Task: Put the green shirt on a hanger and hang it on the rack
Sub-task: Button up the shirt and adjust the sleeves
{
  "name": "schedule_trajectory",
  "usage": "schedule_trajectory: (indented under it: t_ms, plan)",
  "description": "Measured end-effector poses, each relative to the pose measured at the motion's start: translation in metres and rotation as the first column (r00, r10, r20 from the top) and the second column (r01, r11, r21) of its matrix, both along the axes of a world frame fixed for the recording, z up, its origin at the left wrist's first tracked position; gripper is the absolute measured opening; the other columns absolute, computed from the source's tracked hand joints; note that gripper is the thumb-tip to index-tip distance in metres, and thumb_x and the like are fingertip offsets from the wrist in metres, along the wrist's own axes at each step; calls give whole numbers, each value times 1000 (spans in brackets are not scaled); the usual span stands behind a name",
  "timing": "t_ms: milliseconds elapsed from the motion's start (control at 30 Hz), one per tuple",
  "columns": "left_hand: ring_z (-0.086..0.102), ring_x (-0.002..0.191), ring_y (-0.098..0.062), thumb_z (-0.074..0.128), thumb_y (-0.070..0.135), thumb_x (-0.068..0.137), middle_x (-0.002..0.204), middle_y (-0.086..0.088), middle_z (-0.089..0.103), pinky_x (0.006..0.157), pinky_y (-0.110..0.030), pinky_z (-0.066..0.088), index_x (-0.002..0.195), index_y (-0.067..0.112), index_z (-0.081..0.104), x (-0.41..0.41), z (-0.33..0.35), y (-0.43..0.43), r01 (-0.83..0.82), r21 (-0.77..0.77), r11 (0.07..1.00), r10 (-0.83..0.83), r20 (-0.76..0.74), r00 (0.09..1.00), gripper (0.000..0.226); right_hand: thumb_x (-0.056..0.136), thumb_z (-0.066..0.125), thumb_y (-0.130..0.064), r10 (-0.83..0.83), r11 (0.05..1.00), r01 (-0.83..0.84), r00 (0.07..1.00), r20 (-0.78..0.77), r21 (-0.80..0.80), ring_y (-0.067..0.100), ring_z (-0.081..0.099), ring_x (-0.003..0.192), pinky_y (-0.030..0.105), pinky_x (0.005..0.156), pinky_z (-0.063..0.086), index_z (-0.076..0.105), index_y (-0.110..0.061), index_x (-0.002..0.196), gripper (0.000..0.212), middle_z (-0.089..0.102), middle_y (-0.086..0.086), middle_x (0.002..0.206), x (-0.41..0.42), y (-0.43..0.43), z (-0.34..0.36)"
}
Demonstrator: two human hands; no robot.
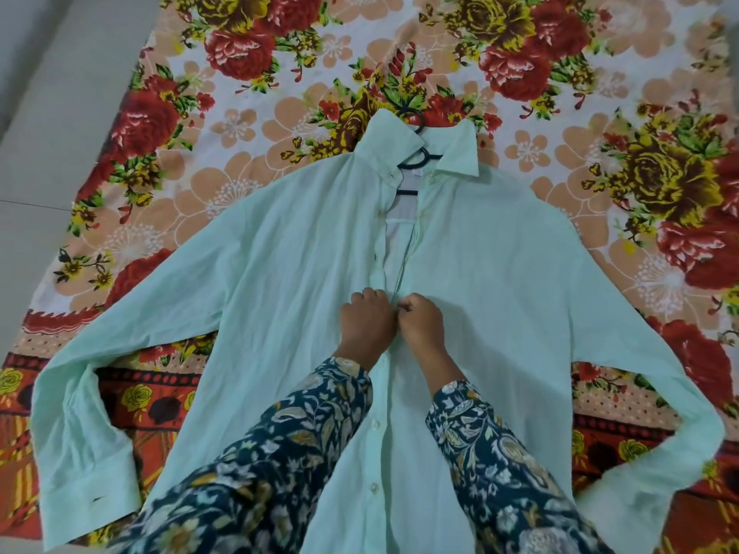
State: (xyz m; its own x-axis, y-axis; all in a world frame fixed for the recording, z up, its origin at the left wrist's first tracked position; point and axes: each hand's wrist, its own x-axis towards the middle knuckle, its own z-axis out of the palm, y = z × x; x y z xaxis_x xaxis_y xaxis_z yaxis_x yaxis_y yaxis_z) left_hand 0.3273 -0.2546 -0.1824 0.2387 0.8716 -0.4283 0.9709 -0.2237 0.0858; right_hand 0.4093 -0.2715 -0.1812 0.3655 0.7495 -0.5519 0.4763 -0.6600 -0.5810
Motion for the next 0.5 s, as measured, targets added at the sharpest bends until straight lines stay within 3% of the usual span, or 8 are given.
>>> schedule_trajectory:
  t_ms: [33, 100, 167, 233, 333, 433, 500]
  plan:
    - [52, 110, -32, 36, 15, 93, 121, -16, 53, 81, -38, 46, 120, 1, 45, 0, -1, 4, -12, -19, 1000, 13, 20, 1000, 32, 86, 47, -6, 30, 999, -29, 999, 33, -18, 28, 61, 91, 28, 70, 41, 65, -5, 97, 21, 68, 12, 101, -1, 4, -2]
    - [55, 103, -32, 39, 11, 90, 112, -13, 54, 76, -36, 44, 111, 1, 50, -3, -1, 12, -193, -118, 974, 213, 185, 959, 26, 85, 47, -6, 81, 996, -77, 992, 96, -48, 31, 60, 92, 32, 72, 43, 61, -5, 95, 17, 66, 13, 101, -4, 9, -3]
    - [56, 86, -30, 40, 7, 87, 88, -9, 55, 64, -31, 40, 90, 2, 54, -10, -5, 19, -380, -284, 880, 467, 377, 800, 15, 85, 45, -6, 109, 992, -100, 986, 128, -70, 32, 60, 91, 33, 71, 44, 59, -5, 89, 15, 65, 14, 99, -5, 11, -3]
    - [53, 73, -24, 44, 3, 84, 72, -4, 53, 60, -30, 41, 74, 7, 52, -19, -6, 22, -489, -430, 759, 650, 475, 593, 13, 82, 45, -4, 29, 998, -25, 996, 83, -52, 31, 59, 85, 31, 66, 42, 55, -8, 75, 13, 65, 14, 92, -3, 11, -2]
    - [55, 71, -22, 54, 0, 85, 69, -5, 56, 75, -38, 51, 65, 11, 52, -28, -3, 24, -511, -642, 572, 817, 502, 284, 23, 76, 50, -1, -212, 977, 212, 969, -124, -12, 29, 62, 76, 38, 69, 54, 49, -17, 57, 26, 60, 7, 72, 2, 10, 3]
    - [58, 65, -21, 54, -2, 87, 70, -9, 58, 69, -31, 52, 65, 9, 50, -30, 4, 20, -447, -736, 509, 852, 505, 139, 25, 77, 55, 1, -319, 945, 324, 900, -298, -33, 22, 59, 61, 40, 76, 55, 55, -13, 61, 21, 58, 5, 61, 4, 8, 13]
    - [58, 65, -20, 53, -2, 88, 72, -10, 59, 65, -26, 52, 66, 9, 50, -31, 7, 16, -418, -743, 523, 841, 529, 110, 25, 78, 58, 1, -305, 949, 314, 888, -345, -30, 19, 57, 59, 37, 73, 55, 58, -9, 67, 15, 59, 5, 62, 3, 9, 19]
